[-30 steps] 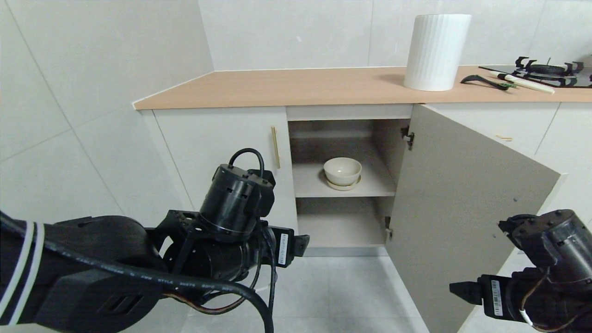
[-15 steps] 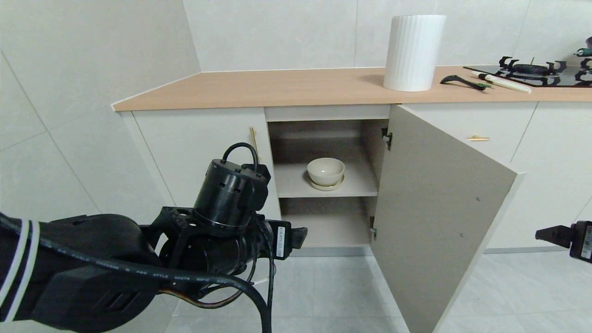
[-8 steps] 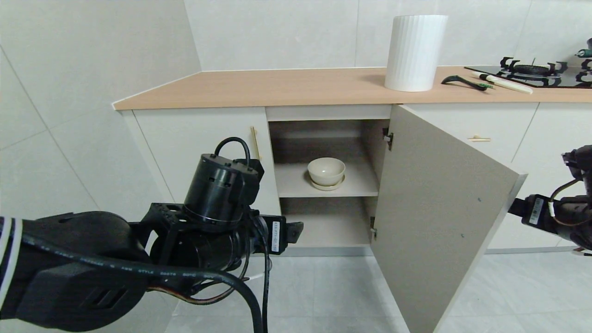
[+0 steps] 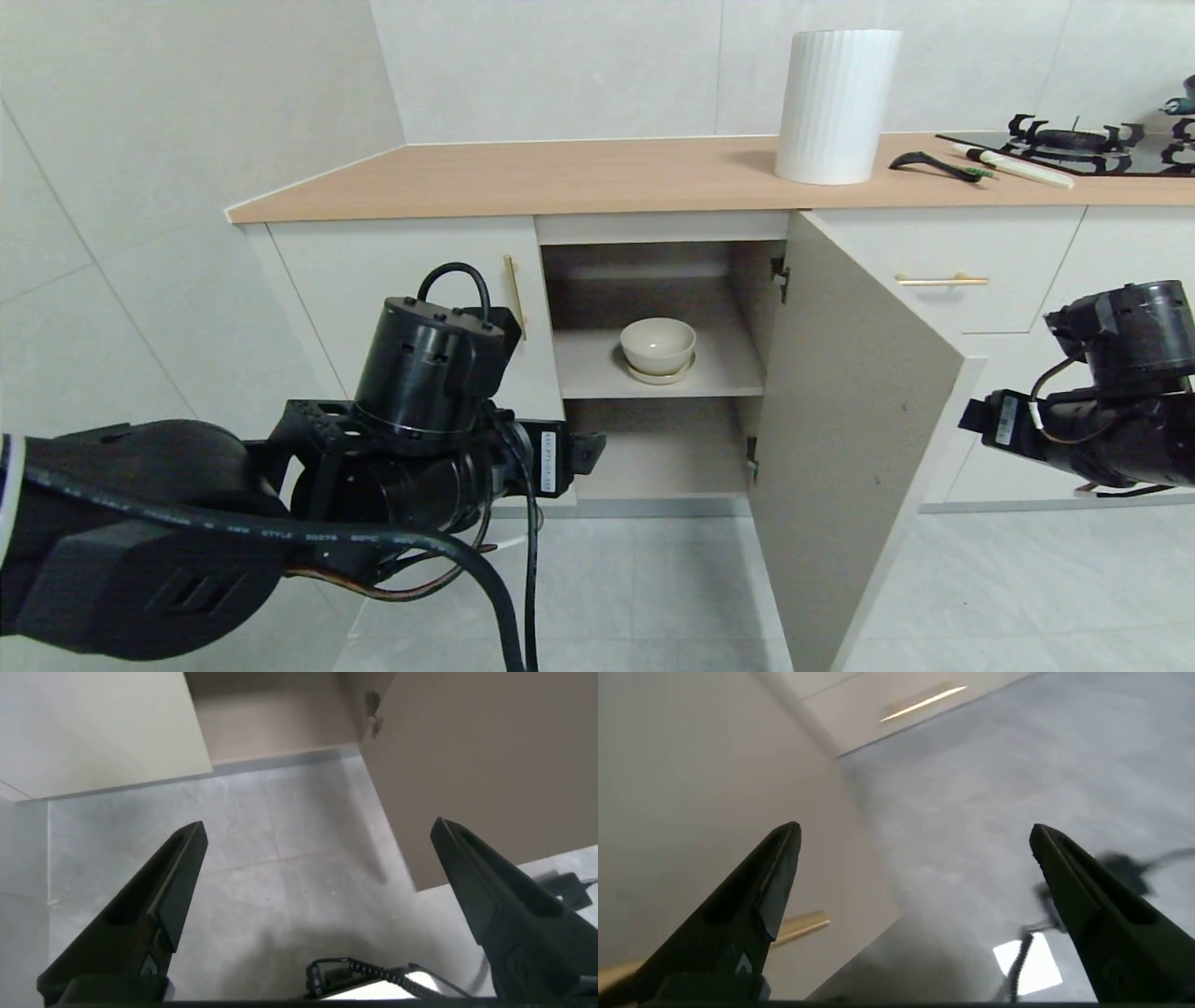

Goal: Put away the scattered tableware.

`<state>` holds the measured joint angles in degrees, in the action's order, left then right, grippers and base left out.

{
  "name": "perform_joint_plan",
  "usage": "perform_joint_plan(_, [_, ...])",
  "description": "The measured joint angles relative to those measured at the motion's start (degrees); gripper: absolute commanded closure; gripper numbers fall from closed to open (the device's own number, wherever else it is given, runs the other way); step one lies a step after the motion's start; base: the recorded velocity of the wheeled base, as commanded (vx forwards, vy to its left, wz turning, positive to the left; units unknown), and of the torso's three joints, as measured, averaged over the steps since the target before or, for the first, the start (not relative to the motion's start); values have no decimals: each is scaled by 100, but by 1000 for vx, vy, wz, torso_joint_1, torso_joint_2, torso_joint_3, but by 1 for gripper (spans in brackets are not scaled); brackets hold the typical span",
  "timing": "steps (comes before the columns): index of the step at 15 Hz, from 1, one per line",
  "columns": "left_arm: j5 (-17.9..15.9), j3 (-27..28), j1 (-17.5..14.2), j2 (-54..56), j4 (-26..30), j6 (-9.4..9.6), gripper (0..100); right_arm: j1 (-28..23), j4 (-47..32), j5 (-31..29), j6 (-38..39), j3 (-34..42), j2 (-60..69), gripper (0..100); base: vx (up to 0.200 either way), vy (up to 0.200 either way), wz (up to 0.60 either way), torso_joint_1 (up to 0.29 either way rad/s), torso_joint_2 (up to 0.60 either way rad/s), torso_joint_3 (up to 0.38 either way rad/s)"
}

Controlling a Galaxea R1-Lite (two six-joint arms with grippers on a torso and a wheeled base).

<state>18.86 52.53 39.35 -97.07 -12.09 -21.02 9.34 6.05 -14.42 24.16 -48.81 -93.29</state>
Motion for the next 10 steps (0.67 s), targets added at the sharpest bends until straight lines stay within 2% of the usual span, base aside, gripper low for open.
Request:
perform_joint_plan(3, [7, -55, -140, 162, 24, 77, 0, 553, -22, 105, 4, -218, -157, 0, 0, 0, 0, 0, 0, 0])
perform_joint_plan(5, [5, -118, -347, 355, 83, 123, 0, 907, -15, 191, 2, -518, -367, 0, 0, 0, 0, 0, 0, 0])
perform_joint_plan(6, [5, -138, -444, 444, 238, 187, 0, 1029, -11, 206, 2, -650, -480, 0, 0, 0, 0, 0, 0, 0])
perform_joint_plan(8, [2, -155, -639, 714, 728, 446, 0, 1274, -17, 222, 2, -1028, -795, 0, 0, 0, 0, 0, 0, 0])
perform_joint_plan(10, [-1, -145, -820, 978, 942, 529, 0, 1428, -20, 246, -7, -1336, -1073, 0, 0, 0, 0, 0, 0, 0])
